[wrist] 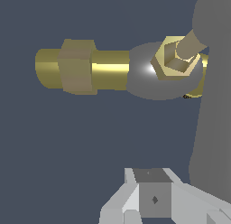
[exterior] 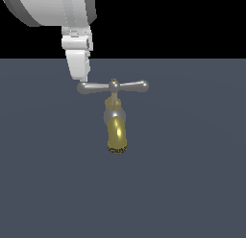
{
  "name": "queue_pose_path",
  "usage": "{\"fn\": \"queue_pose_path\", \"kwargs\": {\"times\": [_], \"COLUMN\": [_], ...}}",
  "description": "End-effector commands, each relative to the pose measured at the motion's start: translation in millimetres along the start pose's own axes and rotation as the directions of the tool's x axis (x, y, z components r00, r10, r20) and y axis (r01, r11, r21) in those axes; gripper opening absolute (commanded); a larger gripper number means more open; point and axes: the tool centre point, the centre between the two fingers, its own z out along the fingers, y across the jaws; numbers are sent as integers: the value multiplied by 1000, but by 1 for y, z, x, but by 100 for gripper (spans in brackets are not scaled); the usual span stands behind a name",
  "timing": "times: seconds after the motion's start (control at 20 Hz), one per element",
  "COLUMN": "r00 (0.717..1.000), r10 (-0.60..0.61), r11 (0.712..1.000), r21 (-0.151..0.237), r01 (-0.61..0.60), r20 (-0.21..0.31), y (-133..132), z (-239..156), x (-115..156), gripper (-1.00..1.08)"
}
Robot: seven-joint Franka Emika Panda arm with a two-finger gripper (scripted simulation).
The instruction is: Turn on the faucet by rotating a designated handle.
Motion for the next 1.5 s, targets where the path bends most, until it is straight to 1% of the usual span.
{"fn": "queue_pose_path", "kwargs": {"times": [0.0,1.35,1.45], "r00": [1000,1000,1000], "r10": [0,0,-3], "r11": [1000,1000,1000], "r21": [0,1,6], "r01": [0,0,3], "r20": [0,0,-2], "y": [6,80,75], "z": [0,0,0], "x": [-1,-8,-10], "gripper": [-100,-100,-100]}}
